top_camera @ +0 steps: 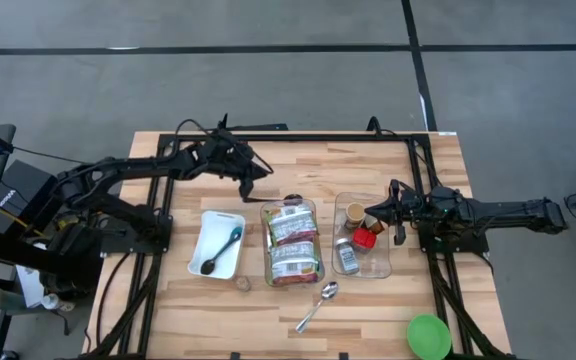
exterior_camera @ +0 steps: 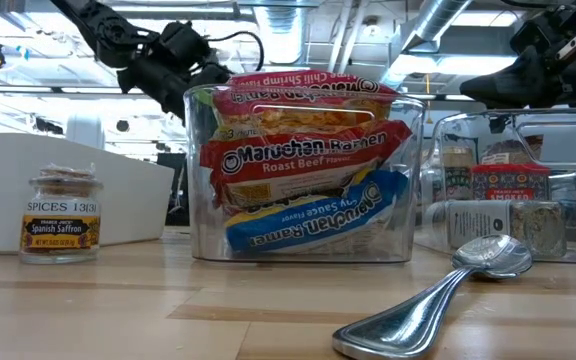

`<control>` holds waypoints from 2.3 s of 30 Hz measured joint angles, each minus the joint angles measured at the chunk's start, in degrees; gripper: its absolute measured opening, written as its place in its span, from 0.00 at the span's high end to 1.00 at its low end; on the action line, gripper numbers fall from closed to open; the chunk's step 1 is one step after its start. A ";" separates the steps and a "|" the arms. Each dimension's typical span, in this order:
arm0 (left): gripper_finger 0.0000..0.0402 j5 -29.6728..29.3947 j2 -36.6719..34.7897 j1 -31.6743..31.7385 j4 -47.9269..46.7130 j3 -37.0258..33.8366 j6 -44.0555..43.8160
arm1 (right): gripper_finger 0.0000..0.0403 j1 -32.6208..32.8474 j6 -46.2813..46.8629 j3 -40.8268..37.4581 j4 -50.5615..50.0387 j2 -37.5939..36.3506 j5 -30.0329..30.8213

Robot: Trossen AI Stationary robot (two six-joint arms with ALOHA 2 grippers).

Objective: Pick & Place Food Item
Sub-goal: Put the black spoon into the white bin

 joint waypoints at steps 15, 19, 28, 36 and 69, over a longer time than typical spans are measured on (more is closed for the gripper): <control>1.00 1.99 12.39 -1.28 -9.25 0.00 0.00 | 1.00 0.00 0.00 0.01 0.00 0.00 -0.01; 1.00 1.95 13.70 -1.06 -9.84 0.00 -0.52 | 1.00 0.00 0.00 0.01 0.01 0.00 0.00; 1.00 0.83 13.72 -1.10 -14.24 0.00 -0.17 | 1.00 0.02 0.00 0.00 0.00 0.00 -0.01; 1.00 -2.58 13.72 -1.10 -15.93 0.00 1.11 | 1.00 0.00 0.00 -0.01 0.01 0.00 0.00; 1.00 -4.09 13.70 -1.10 -17.60 -0.04 6.67 | 1.00 0.00 0.00 -0.01 -0.01 0.00 -0.02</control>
